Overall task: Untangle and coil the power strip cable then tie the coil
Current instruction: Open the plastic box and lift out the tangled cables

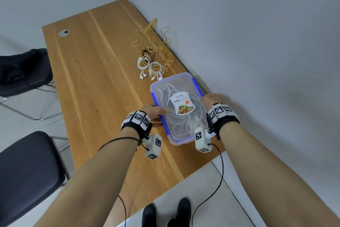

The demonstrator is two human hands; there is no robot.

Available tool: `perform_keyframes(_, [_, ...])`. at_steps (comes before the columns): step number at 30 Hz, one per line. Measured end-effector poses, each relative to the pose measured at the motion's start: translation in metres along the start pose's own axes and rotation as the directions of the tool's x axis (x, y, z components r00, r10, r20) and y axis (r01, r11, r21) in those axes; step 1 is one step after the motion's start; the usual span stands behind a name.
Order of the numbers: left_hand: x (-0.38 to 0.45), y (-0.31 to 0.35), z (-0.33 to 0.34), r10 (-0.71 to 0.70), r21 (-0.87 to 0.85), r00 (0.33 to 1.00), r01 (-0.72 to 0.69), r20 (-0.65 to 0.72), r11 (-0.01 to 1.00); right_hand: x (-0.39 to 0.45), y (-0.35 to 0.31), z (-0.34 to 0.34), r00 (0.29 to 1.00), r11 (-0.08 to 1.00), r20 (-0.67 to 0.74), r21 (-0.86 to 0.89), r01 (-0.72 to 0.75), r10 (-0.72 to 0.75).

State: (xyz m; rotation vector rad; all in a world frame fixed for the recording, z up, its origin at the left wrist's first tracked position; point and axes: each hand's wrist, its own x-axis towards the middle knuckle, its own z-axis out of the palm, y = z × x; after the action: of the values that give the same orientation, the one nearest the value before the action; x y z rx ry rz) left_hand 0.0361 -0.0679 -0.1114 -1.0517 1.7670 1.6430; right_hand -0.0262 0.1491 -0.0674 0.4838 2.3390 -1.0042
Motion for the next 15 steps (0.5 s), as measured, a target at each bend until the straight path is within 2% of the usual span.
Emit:
perform_keyframes(5, [0.005, -0.007, -0.021, -0.021, -0.029, 0.999, 0.023, 0.036, 0.999, -0.005, 0.001, 0.021, 1.000, 0.982, 0.025, 0.191, 0.000, -0.005])
perform_keyframes(9, [0.008, -0.009, -0.026, -0.026, -0.070, 0.997, 0.031, 0.073, 0.997, -0.002, -0.003, 0.024, 1.000, 0.974, 0.023, 0.225, -0.008, 0.003])
perform_keyframes(15, [0.007, -0.013, -0.029, -0.049, -0.163, 0.991, 0.069, 0.124, 0.984, -0.004, -0.007, 0.016, 0.991, 0.991, 0.074, 0.067, -0.112, 0.107])
